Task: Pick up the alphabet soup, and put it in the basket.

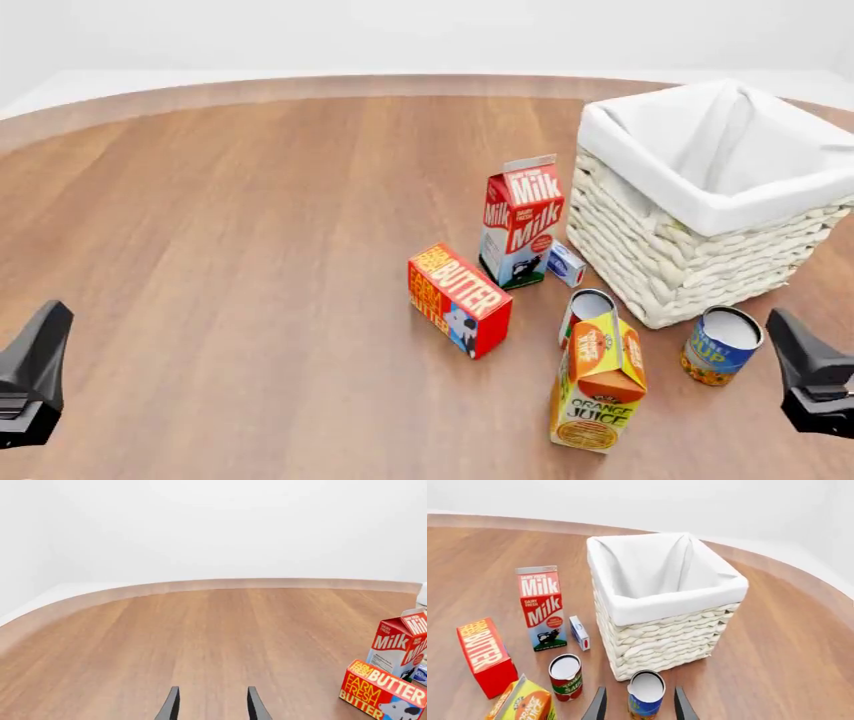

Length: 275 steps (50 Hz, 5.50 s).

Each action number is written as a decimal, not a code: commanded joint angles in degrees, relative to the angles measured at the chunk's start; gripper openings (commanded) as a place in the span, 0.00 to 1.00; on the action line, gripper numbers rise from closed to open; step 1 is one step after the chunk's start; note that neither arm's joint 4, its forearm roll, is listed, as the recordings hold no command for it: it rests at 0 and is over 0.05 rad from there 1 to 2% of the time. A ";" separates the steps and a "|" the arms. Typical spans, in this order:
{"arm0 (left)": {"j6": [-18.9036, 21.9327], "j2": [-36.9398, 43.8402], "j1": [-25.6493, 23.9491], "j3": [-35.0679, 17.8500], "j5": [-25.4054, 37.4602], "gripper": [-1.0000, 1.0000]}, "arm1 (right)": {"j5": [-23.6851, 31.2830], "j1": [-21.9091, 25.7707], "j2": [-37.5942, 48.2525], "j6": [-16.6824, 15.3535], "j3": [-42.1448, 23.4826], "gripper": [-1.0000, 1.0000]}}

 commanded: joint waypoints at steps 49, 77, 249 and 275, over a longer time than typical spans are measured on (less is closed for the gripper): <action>0.00 0.00 0.00 0.00 0.00 1.00 | -26.84 -2.23 27.81 2.25 5.87 1.00; 0.00 0.00 0.00 0.00 0.00 1.00 | -40.92 -3.23 45.63 3.18 5.87 1.00; 0.00 0.00 0.00 0.00 0.00 1.00 | -56.45 -4.67 69.07 2.88 5.87 0.00; 0.00 0.00 0.00 0.00 0.00 1.00 | -38.16 -3.89 47.75 1.51 5.87 0.00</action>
